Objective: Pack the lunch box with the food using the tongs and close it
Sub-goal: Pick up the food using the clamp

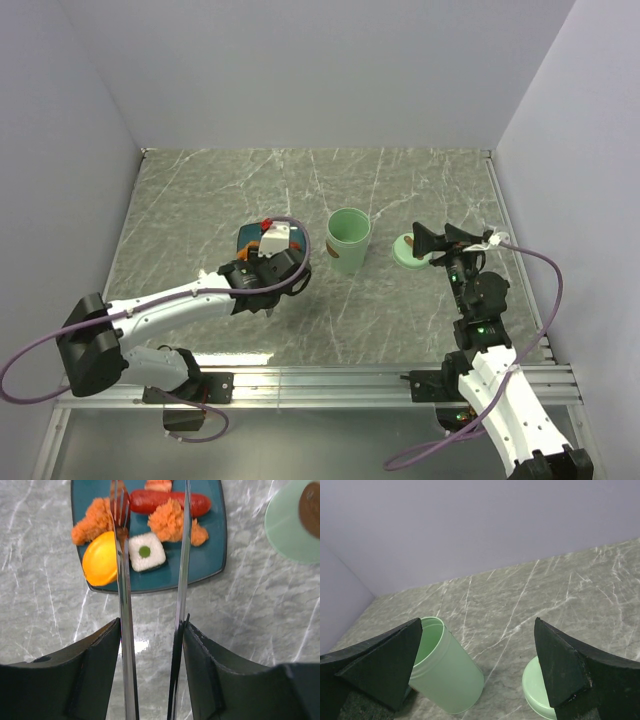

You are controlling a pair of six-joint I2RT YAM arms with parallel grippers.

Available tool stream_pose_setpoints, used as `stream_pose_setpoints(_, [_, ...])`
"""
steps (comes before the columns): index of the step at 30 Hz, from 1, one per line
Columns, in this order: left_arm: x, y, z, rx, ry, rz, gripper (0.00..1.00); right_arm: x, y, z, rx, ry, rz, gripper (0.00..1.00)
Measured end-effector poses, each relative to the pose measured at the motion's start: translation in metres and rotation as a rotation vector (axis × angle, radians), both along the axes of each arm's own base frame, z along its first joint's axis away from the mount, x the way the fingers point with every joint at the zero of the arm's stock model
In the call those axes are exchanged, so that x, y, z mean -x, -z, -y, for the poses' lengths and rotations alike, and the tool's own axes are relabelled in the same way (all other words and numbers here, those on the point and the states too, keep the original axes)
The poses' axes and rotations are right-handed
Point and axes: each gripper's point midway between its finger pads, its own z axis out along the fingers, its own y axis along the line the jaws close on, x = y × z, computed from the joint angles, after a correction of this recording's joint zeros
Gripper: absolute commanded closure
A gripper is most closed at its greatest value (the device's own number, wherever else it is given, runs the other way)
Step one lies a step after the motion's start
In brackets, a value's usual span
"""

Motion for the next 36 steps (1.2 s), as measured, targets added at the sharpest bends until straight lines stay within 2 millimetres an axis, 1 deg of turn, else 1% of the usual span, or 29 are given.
stream_pose_setpoints(4, [0.003,0.01,0.0,-0.028,0.009,-0.031,0.44,0.001,0.0,0.0,0.0,0.0,-0.002,0.0])
stream_pose_setpoints(5, [0.004,0.013,0.0,-0.038,0.011,-0.04,0.45,0.001,0.001,0.0,0.0,0.0,-0.003,0.0])
stream_pose_setpoints(7, [0.004,0.014,0.0,-0.044,0.012,-0.045,0.48,0.001,0.001,0.0,0.001,0.0,-0.007,0.0])
stream_pose_setpoints(9, [0.005,0.016,0.0,-0.049,0.014,-0.05,0.49,0.001,0.002,0.0,0.001,0.0,-0.008,0.0])
stream_pose_setpoints(13, [0.01,0.017,0.0,-0.062,0.023,-0.057,0.49,0.001,0.003,0.0,0.001,0.0,-0.011,0.0])
stream_pose_setpoints(17, [0.016,0.015,0.006,-0.061,0.052,-0.054,0.49,0.001,0.003,0.0,0.002,-0.001,-0.012,0.0])
stream_pose_setpoints(21, [0.022,0.014,0.007,-0.059,0.066,-0.056,0.49,0.001,0.003,0.0,0.002,-0.001,-0.014,0.0])
stream_pose_setpoints(25, [0.023,0.014,0.008,-0.062,0.069,-0.057,0.48,0.001,0.003,0.0,0.002,-0.003,-0.014,0.0])
stream_pose_setpoints(27, [0.023,0.015,0.008,-0.066,0.07,-0.06,0.5,0.001,0.003,-0.001,0.003,-0.004,-0.014,0.0])
stream_pose_setpoints(28, [0.023,0.016,0.008,-0.069,0.07,-0.061,0.51,0.001,0.003,-0.001,0.003,-0.004,-0.014,0.0])
stream_pose_setpoints(32, [0.023,0.017,0.008,-0.077,0.069,-0.062,0.66,0.001,0.004,-0.001,0.003,-0.005,-0.015,0.0])
stream_pose_setpoints(35, [0.021,0.016,0.007,-0.08,0.062,-0.051,0.73,0.001,0.004,-0.001,0.003,-0.008,-0.016,0.0])
stream_pose_setpoints(36, [0.021,0.015,0.007,-0.079,0.06,-0.047,0.74,0.001,0.004,-0.001,0.003,-0.008,-0.016,0.0])
